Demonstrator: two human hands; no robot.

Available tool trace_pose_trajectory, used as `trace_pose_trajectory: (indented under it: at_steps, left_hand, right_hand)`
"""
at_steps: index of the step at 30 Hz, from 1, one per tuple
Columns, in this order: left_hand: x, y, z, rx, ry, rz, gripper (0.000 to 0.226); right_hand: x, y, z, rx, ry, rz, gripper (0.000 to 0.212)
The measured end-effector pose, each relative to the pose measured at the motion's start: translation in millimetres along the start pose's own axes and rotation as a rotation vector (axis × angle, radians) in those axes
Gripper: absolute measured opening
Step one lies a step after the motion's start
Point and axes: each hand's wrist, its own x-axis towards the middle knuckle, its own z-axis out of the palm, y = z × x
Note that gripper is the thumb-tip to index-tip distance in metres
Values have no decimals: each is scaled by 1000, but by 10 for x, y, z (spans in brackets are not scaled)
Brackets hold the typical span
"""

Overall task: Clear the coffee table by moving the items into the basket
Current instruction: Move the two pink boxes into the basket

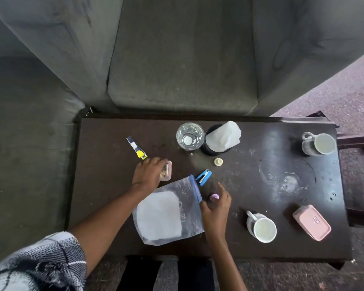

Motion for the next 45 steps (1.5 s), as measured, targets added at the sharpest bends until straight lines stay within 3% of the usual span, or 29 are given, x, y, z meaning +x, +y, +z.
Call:
trace_pose_trajectory:
  at_steps: [5,9,14,18,21,23,26,30,35,38,45]
  left_hand:
    - [-195,235,-139,-207,155,-61,65]
    - [-421,729,-208,-447,104,13,69]
    - [-517,1407,-116,-484,-32,117,69]
    - [-470,1855,-47,-477,-114,149,71]
    - [-441,2109,-40,-450,-152,174,71]
    - [-436,2240,-74,-468,-171,164,71]
    - [-486,2381,-188,-539,-213,112,70]
    - [-652,2485,-441,-651,-237,71,72]
    - [-929,2508,-764,-817,-282,-6,80]
    - [-1149,2501,-960,-838,-254,5,79]
    - [-1830,2449,-1394,-818,-183,170,79]
  right_hand:
    - [-205,147,-310,-74,71,-78,46]
    - [-151,369,-737,-130,243,-100,36]
    - [346,673,-1621,-272,439,-15,33]
    - [695,949,-2112,-669,358,92,60]
    - [863,1170,-2324,-927,139,234,91]
    - [928,1264,-2382,-944,66,299,96]
    - [911,1312,-2409,-963,99,265,87]
    - [761,1056,-2449,-737,229,225,72]
    - [267,462,-2466,-256,357,129,75]
    - [-182,202,-2432,50,341,72,76]
    - [-1131,-128,-2592,166,263,-10,79]
